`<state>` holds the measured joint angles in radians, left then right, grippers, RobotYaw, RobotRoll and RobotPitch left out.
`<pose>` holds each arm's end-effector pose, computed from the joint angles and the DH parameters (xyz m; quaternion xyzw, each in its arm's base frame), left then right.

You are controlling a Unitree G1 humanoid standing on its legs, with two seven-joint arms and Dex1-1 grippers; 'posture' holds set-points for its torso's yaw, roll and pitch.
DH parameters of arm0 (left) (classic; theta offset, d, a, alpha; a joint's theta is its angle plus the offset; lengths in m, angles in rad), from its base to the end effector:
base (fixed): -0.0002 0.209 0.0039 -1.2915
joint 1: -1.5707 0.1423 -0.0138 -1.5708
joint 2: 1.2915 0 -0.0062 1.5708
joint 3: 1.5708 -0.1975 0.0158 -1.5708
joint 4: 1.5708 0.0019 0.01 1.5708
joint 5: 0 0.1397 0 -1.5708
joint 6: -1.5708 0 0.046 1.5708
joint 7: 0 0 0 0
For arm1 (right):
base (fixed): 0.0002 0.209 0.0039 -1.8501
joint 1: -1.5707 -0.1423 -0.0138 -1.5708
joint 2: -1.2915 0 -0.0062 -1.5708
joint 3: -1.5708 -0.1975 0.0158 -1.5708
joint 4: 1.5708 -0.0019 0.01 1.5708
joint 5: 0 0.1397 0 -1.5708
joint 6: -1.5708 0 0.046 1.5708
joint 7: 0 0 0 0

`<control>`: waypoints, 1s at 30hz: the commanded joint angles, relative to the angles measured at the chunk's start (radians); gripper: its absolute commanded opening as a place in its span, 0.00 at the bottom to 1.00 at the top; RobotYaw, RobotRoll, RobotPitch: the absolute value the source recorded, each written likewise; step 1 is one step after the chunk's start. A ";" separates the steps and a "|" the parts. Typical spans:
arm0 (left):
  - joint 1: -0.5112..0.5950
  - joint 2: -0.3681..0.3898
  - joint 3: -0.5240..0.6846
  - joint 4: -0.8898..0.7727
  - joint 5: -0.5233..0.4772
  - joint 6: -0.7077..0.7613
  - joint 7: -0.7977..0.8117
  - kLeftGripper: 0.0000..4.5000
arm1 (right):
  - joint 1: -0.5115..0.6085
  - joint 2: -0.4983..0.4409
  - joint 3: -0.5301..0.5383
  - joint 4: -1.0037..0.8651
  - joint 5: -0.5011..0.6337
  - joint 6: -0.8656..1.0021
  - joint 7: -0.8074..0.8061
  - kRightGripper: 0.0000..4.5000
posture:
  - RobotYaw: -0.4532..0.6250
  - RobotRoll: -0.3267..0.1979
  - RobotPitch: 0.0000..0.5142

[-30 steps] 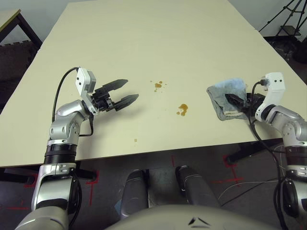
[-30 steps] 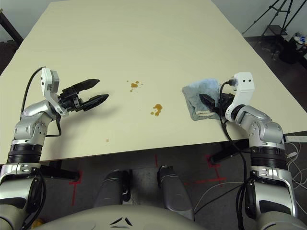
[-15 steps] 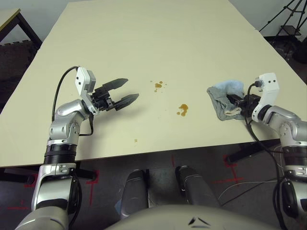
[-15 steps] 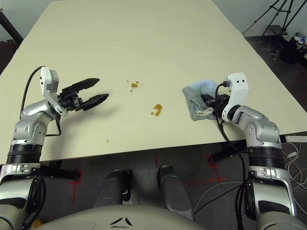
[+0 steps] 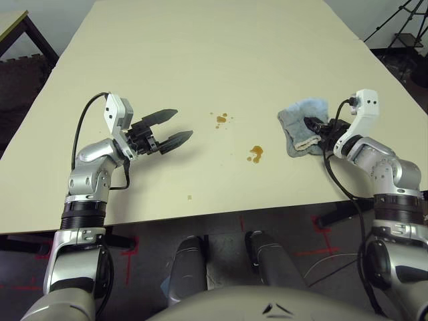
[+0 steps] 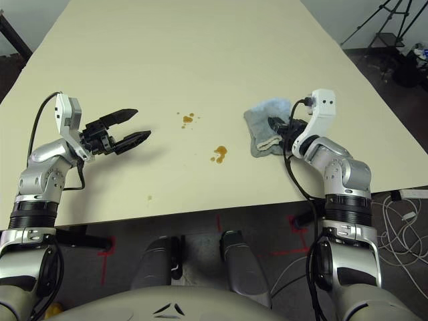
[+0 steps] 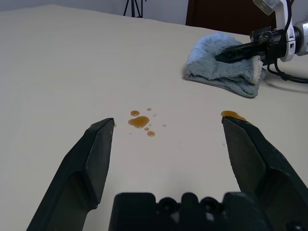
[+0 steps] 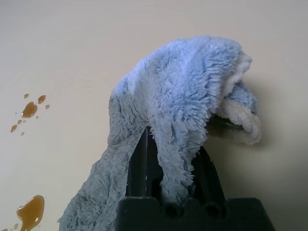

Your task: Wipe the water off the table with a rag.

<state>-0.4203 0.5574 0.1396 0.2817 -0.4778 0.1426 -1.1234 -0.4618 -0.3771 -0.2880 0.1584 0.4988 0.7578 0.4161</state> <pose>0.2810 0.2796 0.1227 0.0252 -0.0352 -0.4664 0.8835 0.2829 -0.2492 0.1108 0.1596 0.1414 0.1663 0.9627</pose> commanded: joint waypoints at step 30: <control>0.012 0.036 0.003 -0.007 -0.016 0.027 -0.066 1.00 | 0.149 0.199 0.142 -0.232 0.022 0.199 -0.100 0.02 | 0.33 0.62 0.27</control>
<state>-0.4200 0.5755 0.1406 0.2868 -0.4859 0.1519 -1.1695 -0.3374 -0.1992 -0.2043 -0.0696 0.5025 0.9082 0.3111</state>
